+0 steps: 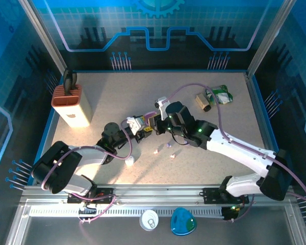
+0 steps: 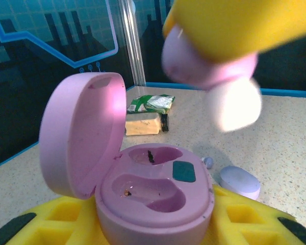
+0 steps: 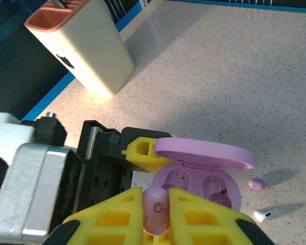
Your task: Insert wireless bluetooth earbuds into charging case
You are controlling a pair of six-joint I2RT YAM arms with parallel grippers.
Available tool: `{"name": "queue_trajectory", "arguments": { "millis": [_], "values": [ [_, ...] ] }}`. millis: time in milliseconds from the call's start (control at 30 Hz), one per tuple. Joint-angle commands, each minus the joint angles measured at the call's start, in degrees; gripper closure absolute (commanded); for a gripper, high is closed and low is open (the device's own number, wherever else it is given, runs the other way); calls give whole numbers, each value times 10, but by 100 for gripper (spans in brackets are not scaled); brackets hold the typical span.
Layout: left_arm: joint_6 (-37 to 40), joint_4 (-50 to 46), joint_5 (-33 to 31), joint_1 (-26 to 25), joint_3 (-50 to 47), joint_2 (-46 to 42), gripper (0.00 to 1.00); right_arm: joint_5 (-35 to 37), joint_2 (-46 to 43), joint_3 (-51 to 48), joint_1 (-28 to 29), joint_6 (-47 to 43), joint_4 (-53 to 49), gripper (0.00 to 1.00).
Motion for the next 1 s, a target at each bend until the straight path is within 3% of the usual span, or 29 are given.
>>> {"name": "queue_trajectory", "arguments": {
  "millis": [0,700,967],
  "values": [
    [3,37,-1,-4,6,-3,60,-3,16,22,6,-14,4,83],
    [-5,41,8,-5,-1,-10,61,48,55,23,3,12,16,85],
    [-11,34,2,-5,3,-18,61,20,58,20,-2,16,19,82]
  ]
}}
